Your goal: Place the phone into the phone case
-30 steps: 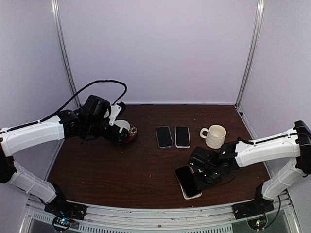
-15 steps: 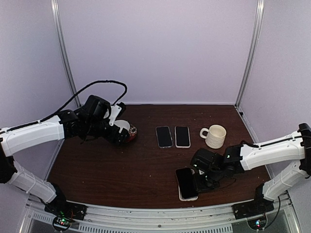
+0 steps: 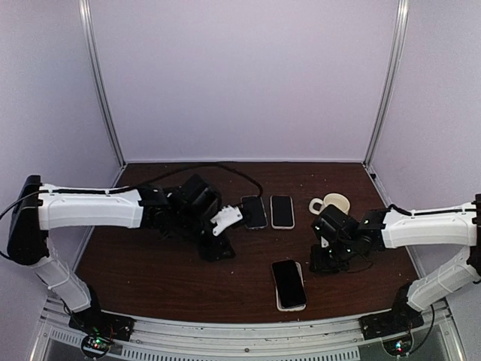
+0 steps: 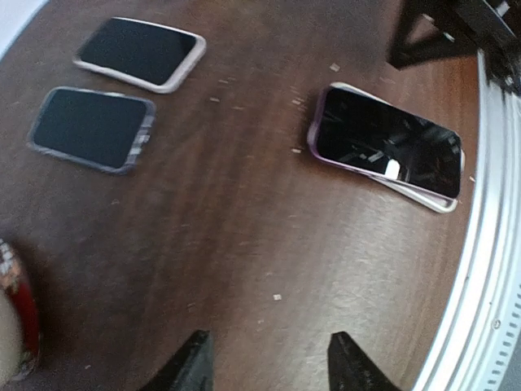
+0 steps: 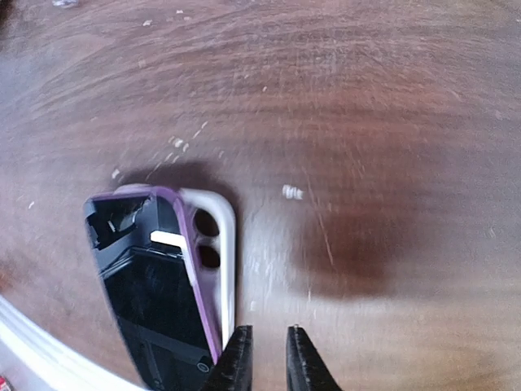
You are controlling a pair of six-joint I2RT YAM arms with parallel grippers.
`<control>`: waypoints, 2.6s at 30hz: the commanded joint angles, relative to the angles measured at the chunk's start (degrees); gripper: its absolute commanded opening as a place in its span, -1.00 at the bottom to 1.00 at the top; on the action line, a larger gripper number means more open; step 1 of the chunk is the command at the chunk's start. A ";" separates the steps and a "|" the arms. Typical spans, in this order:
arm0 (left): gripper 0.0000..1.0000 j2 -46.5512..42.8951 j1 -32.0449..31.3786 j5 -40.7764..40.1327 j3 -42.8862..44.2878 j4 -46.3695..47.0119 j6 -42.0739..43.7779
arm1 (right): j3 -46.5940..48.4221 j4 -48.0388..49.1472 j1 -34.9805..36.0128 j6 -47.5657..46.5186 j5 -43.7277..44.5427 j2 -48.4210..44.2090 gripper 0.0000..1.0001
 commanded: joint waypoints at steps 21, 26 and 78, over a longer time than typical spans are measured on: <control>-0.61 36.34 -7.23 9.08 22.46 5.43 -3.18 | -1.71 25.18 -5.80 -5.14 -10.63 15.60 -1.00; -0.61 36.73 -7.20 9.97 23.16 5.75 -3.15 | 0.80 25.63 -5.88 -5.58 -11.98 17.00 -1.00; -0.63 34.53 -17.00 9.84 16.92 7.40 21.66 | -15.13 16.16 5.91 8.08 -14.69 -5.72 -0.77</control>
